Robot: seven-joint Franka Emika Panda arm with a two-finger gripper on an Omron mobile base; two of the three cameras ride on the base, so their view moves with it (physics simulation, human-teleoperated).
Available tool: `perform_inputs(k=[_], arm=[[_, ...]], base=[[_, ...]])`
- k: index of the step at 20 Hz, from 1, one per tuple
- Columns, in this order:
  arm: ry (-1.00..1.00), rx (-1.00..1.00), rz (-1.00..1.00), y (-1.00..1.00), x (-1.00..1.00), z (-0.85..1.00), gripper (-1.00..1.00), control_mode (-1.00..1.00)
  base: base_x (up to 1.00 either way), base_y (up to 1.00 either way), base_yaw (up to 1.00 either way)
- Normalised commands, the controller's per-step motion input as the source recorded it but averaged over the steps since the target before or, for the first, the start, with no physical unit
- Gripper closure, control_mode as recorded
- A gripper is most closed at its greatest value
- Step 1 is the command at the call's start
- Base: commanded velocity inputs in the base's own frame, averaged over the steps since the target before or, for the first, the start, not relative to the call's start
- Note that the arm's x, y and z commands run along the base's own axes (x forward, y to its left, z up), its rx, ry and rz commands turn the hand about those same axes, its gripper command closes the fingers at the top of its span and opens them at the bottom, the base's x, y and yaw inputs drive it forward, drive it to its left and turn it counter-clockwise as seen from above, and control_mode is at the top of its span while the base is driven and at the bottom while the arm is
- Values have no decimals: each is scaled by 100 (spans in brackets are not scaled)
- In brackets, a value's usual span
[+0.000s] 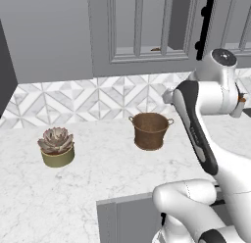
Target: Open the cabinet, pick up the bread from the cabinet and place it in the basket. Then move the basket to the dining counter.
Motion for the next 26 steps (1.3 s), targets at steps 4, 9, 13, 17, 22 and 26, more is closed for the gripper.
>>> perform_inputs(k=[4, 9, 13, 17, 22, 26], arm=[[-8, 0, -7, -44, 0, 80, -100, -100], [-11, 0, -5, -41, 4, 67, -100, -100], [-20, 0, -2, -48, 1, 64, -100, -100], [-26, 0, 0, -37, 4, 51, -100, -100], [-19, 0, 0, -22, 18, 45, -100, -100], [0, 0, 0, -12, 31, 46, -100, -100]], base=[[0, 0, 0], [0, 0, 0], [0, 0, 0], [0, 0, 0], [0, 0, 0], [0, 0, 0]])
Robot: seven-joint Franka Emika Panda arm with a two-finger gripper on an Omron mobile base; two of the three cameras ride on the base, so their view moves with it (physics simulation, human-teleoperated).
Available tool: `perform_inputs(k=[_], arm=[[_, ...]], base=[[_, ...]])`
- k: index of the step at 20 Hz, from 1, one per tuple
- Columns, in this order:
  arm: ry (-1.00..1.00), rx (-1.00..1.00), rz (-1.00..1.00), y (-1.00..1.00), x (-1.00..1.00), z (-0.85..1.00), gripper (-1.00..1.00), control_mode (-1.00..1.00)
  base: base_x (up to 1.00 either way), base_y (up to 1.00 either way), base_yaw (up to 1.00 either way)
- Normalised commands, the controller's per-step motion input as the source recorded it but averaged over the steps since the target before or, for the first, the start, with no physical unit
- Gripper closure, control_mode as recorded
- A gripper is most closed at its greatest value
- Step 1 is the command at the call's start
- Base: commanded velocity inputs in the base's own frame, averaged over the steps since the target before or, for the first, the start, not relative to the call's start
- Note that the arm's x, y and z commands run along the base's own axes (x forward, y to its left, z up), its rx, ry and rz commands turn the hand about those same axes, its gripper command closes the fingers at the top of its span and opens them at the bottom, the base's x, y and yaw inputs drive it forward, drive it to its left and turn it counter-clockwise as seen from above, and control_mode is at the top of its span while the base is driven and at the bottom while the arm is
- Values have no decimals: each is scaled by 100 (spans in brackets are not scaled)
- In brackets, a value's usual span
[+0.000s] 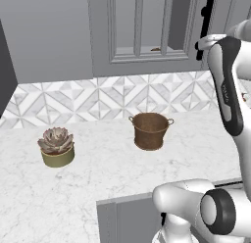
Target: Open the cabinet, pick up the bread from the cabinet and place it in the basket. Then move the basket to the dining counter.
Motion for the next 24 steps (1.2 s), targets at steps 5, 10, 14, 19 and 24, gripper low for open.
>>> perform_inputs(k=[5, 10, 14, 19, 24], arm=[[-1, 0, 0, -5, 35, 32, -100, -100], [-1, 0, 0, 0, 47, 3, -100, -100], [0, 0, 0, 0, 51, 0, -100, -100], [-1, 0, 0, 0, 39, -4, -100, -100], [-4, 0, 0, 0, 30, -23, -100, -100]], base=[[0, 0, 0], [0, 0, 0], [0, 0, 0], [0, 0, 0], [0, 0, 0]])
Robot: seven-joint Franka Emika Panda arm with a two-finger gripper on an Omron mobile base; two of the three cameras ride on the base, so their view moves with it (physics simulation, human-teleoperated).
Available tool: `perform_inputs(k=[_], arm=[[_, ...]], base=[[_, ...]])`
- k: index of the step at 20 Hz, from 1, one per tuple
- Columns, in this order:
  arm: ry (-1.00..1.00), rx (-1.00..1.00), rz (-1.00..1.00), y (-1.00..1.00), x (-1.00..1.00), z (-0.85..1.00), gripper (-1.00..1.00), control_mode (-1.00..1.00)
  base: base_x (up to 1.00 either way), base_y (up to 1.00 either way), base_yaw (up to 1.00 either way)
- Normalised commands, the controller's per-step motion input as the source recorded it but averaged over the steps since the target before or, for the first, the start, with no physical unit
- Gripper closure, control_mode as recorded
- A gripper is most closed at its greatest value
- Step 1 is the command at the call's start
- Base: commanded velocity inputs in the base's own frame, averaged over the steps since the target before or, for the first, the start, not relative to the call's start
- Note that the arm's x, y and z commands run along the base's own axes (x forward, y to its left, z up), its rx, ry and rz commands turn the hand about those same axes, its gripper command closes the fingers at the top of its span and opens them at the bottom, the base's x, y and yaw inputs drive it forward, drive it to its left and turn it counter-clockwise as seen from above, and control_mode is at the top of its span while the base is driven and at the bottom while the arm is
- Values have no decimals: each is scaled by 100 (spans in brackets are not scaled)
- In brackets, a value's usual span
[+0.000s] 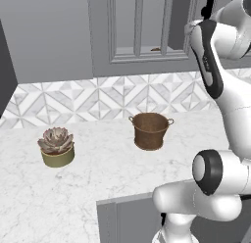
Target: Open the cabinet, pick up the bread from the cabinet and place it in the basket. Then move the basket to the dining counter.
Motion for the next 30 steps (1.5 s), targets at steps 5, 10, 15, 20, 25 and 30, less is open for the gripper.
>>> perform_inputs(k=[5, 10, 15, 20, 25, 30], arm=[[-10, 0, 0, 10, 43, -53, 100, -100], [-2, 0, 1, 21, 72, -41, 100, -100], [2, 0, 7, 14, 60, -19, 100, -100], [2, 3, 27, 97, -71, 0, 100, -100], [-7, 0, 15, 100, -100, 5, 100, -100], [-20, -4, 0, 100, -100, 0, 100, -100]], base=[[0, 0, 0], [0, 0, 0], [0, 0, 0], [0, 0, 0], [0, 0, 0], [0, 0, 0]])
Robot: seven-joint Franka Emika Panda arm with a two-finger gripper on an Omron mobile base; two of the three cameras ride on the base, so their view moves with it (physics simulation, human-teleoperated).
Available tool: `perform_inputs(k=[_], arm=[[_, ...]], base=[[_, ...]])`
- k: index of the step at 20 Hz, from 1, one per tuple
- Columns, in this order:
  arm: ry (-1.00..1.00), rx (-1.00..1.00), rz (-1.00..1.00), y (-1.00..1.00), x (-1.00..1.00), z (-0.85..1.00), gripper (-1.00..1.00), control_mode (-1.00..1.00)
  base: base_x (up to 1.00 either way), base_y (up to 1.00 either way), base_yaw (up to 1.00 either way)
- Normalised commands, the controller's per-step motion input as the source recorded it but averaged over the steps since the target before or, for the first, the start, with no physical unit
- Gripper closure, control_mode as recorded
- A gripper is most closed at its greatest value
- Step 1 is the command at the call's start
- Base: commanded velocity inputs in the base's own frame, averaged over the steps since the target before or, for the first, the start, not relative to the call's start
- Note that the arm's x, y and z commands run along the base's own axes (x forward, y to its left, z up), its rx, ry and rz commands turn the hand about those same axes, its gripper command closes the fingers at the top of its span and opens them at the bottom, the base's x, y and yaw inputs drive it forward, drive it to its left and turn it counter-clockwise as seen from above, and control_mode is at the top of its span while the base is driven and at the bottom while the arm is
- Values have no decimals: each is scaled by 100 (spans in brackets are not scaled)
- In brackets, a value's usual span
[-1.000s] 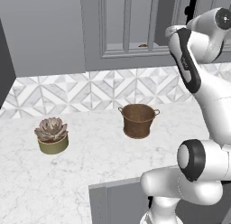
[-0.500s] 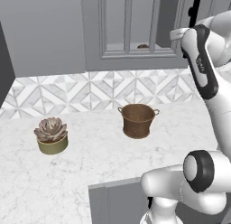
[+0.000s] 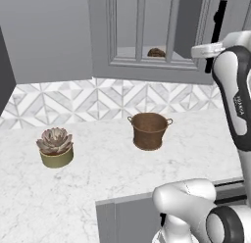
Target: Open the cabinet, pick up the bread from the cabinet and place it in the basket. Then move the basket to the dining counter.
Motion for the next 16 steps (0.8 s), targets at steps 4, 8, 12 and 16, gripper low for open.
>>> perform_inputs(k=[4, 8, 12, 16], arm=[[-6, -6, -3, 100, -100, 0, 100, -100], [1, -6, -1, 100, -100, 4, 100, -100], [2, -7, 0, 100, -100, 0, 100, -100], [0, -7, 0, 100, -99, 0, 100, -100]], base=[[0, 0, 0], [0, 0, 0], [0, 0, 0], [0, 0, 0]])
